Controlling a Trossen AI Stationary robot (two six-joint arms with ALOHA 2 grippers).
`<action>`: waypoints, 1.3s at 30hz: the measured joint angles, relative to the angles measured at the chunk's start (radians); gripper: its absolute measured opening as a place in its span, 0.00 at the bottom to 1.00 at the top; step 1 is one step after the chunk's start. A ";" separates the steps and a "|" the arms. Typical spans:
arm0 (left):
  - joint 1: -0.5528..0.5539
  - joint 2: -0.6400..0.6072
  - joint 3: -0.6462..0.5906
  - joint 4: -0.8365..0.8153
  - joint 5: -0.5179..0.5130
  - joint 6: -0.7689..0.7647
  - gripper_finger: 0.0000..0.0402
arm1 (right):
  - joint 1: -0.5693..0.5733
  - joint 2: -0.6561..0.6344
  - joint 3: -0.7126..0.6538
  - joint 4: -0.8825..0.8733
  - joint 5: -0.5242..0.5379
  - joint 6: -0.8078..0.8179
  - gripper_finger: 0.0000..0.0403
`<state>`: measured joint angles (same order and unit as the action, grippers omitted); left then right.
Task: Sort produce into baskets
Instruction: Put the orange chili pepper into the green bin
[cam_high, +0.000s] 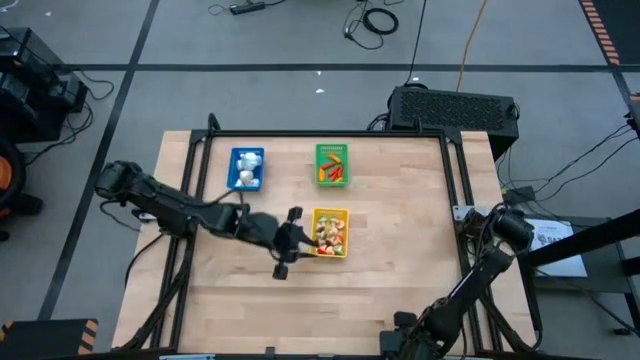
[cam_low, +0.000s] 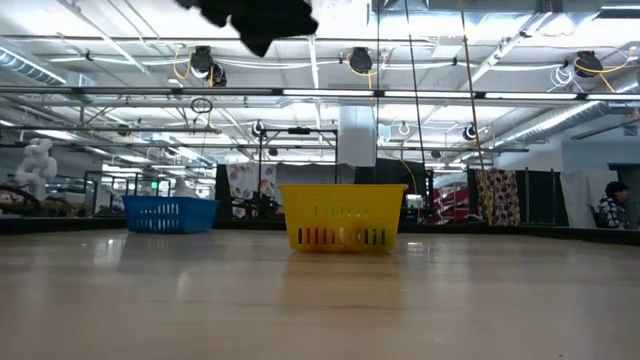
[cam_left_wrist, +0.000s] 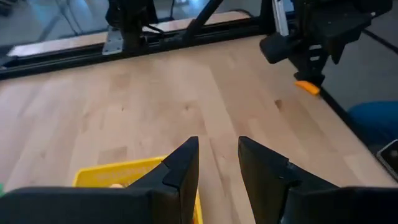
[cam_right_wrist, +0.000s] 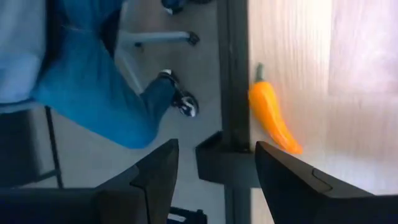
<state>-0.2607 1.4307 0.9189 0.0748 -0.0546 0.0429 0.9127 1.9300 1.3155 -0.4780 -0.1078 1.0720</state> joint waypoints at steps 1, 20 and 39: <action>-0.017 0.000 -0.028 0.040 -0.026 0.000 0.30 | 0.001 0.009 0.000 -0.002 -0.004 0.006 0.50; -0.046 0.009 -0.139 0.257 -0.081 0.042 0.30 | -0.005 0.014 0.000 -0.048 0.032 0.043 0.50; -0.047 0.009 -0.139 0.253 -0.080 0.042 0.30 | -0.063 0.016 0.000 -0.005 0.054 0.824 0.50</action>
<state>-0.3073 1.4399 0.7799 0.3275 -0.1343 0.0853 0.8501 1.9465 1.3155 -0.4835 -0.0540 1.8965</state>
